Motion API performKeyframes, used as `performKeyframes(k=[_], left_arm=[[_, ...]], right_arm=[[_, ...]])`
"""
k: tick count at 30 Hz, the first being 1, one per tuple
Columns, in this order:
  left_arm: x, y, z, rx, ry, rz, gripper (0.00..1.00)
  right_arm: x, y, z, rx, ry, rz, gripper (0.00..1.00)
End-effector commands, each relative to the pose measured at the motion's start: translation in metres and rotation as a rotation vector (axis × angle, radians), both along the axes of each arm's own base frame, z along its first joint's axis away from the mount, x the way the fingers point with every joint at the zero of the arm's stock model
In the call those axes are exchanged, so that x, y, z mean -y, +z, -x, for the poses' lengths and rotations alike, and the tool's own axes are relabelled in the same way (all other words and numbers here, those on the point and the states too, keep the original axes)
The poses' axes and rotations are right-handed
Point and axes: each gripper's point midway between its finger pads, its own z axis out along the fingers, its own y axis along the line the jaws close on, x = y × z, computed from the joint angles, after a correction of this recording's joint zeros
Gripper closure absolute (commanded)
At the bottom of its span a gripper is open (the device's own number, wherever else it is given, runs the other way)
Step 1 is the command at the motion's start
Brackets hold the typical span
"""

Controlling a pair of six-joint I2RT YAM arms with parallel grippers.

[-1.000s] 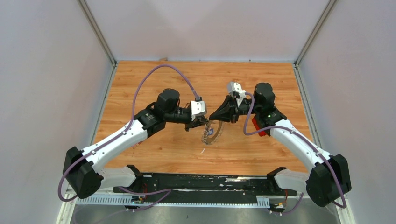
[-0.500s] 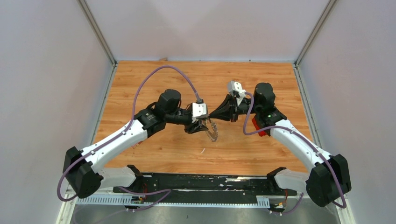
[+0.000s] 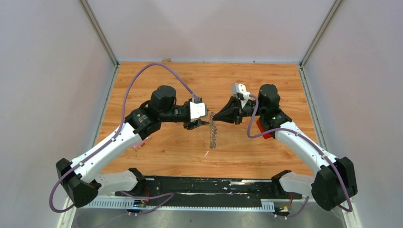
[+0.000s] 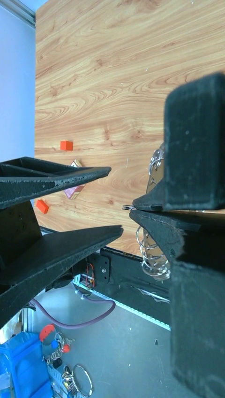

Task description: Put the keys on the keyring

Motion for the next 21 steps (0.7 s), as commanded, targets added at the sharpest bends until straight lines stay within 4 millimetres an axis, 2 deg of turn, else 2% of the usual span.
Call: performKeyframes(k=[1,8,9,17,21], left_arm=[[0.011,0.010,-0.003,-0.003,-0.029,0.012,0.45],[0.017,0.000,-0.001,-0.050,-0.055,0.001,0.53],[0.018,-0.004,0.000,-0.065,-0.060,-0.001,0.58],[0.021,-0.001,0.003,-0.081,-0.073,0.013,0.71],[0.021,-0.006,0.003,-0.098,-0.076,0.003,0.79]], right_arm=[[0.003,0.022,0.006,0.091,0.021,-0.037,1.00],[0.003,0.021,0.006,0.094,0.020,-0.037,1.00],[0.003,0.021,0.005,0.093,0.020,-0.036,1.00],[0.003,0.020,0.004,0.091,0.013,-0.034,1.00],[0.003,0.019,0.004,0.091,0.012,-0.034,1.00]])
